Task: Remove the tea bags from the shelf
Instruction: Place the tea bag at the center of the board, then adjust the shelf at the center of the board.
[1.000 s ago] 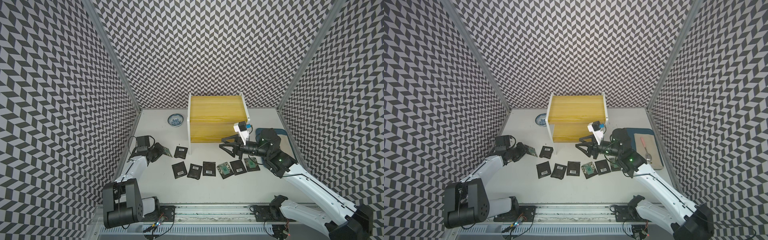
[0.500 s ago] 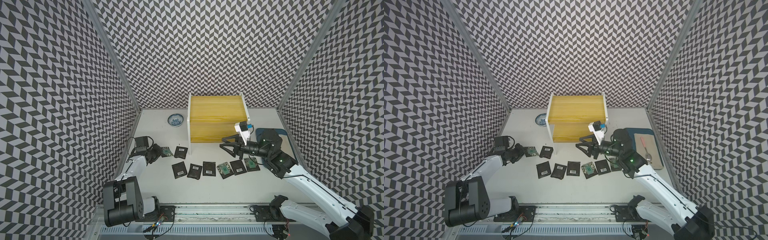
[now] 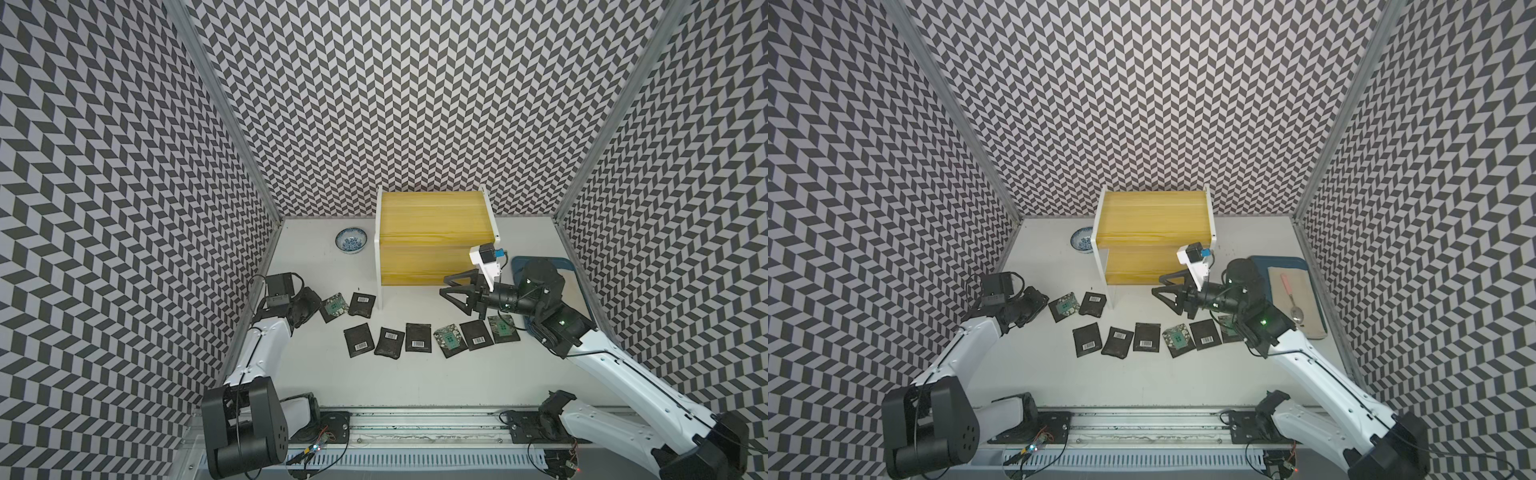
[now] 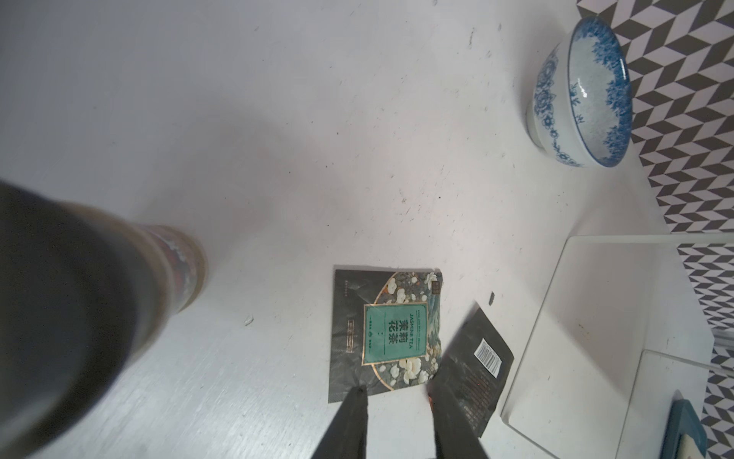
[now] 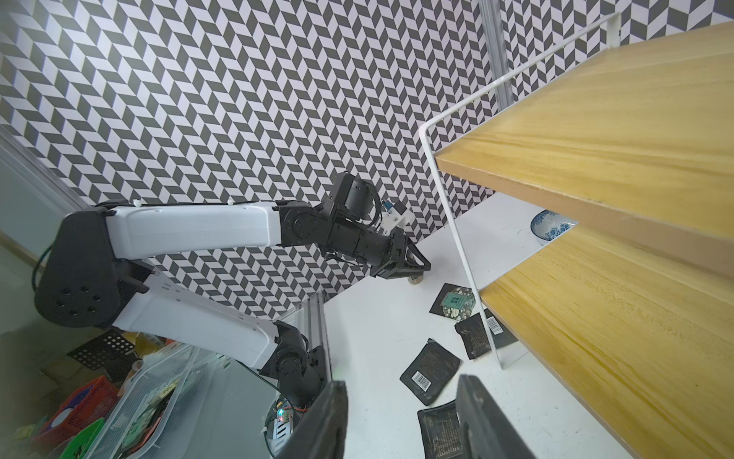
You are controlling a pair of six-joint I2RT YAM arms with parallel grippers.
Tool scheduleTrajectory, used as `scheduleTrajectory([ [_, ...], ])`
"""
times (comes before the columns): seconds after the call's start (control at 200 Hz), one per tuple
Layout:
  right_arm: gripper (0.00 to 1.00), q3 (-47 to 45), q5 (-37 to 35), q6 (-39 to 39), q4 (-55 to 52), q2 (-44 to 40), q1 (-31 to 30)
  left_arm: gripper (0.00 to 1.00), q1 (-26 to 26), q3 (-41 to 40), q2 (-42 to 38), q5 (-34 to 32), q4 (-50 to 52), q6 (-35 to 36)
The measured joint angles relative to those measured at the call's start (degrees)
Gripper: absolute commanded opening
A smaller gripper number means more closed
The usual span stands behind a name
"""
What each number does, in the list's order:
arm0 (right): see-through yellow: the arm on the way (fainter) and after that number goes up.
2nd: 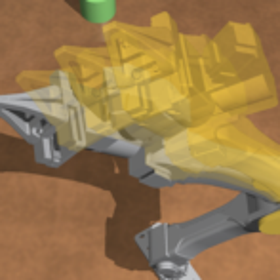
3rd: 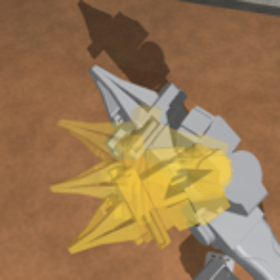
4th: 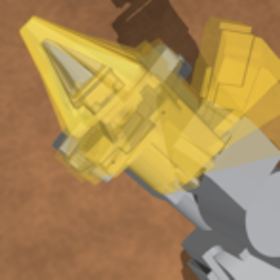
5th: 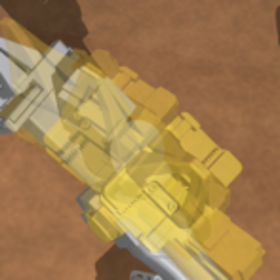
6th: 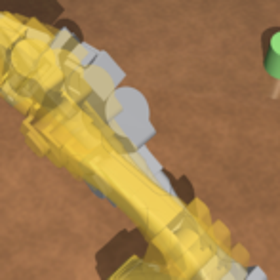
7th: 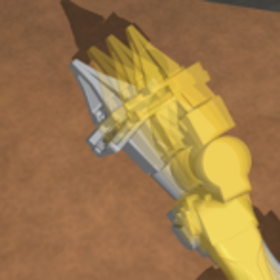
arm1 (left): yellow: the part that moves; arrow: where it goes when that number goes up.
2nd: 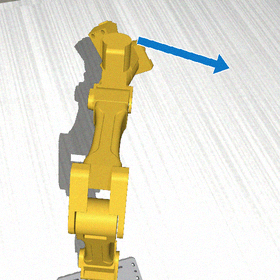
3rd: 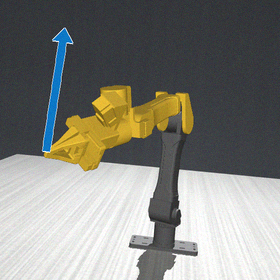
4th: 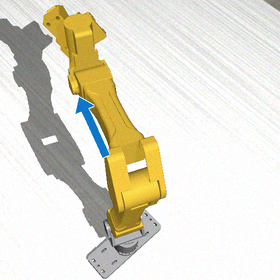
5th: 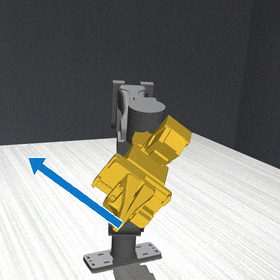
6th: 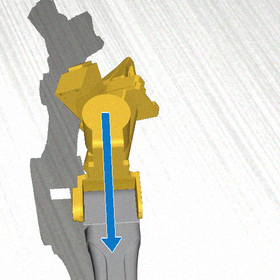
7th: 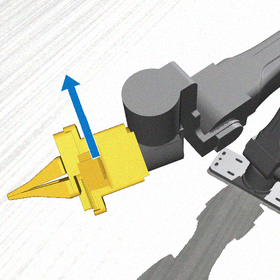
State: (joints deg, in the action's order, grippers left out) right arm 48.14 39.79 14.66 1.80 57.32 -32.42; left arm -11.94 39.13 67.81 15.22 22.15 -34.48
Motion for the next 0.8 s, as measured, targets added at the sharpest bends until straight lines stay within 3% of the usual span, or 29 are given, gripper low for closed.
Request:
scheduleTrajectory([
  [0.28, 0.61, 0.0, -2.2, 0.1, -0.1, 0.0, 0.0, 0.46, 0.9, 1.5, -4.0, 4.7, 0.9, 2.7],
  [0.506, 0.69, 0.0, -5.7, 0.4, -0.6, -0.8, 0.0, 0.59, 6.1, 5.8, -6.6, 4.7, 2.5, 5.8],
  [0.521, 0.73, 0.0, -6.1, 0.5, -0.7, -0.9, 0.0, 0.67, 6.7, 6.3, -6.7, 4.5, 2.6, 6.3],
  [0.541, 0.95, 0.1, -6.6, 0.4, -0.9, -1.1, 0.0, 0.80, 7.2, 6.8, -6.8, 4.3, 2.6, 6.4],
  [0.556, 1.00, 0.2, -7.1, 0.5, -1.2, -1.2, 0.1, 0.82, 7.7, 7.2, -6.8, 4.1, 2.6, 7.0],
  [0.666, 1.00, 1.4, -10.4, -0.1, -3.6, -1.6, 0.9, 0.83, 9.9, 10.5, -6.7, 3.0, 3.1, 8.0],
  [0.701, 1.00, 1.9, -11.1, -0.3, -4.2, -1.6, 1.3, 0.99, 10.1, 11.7, -6.6, 2.8, 3.3, 8.3],
  [0.801, 1.00, 3.2, -14.3, -0.6, -6.2, -1.8, 3.9, 1.00, 10.5, 15.7, -5.5, 1.0, 4.0, 9.5],
])
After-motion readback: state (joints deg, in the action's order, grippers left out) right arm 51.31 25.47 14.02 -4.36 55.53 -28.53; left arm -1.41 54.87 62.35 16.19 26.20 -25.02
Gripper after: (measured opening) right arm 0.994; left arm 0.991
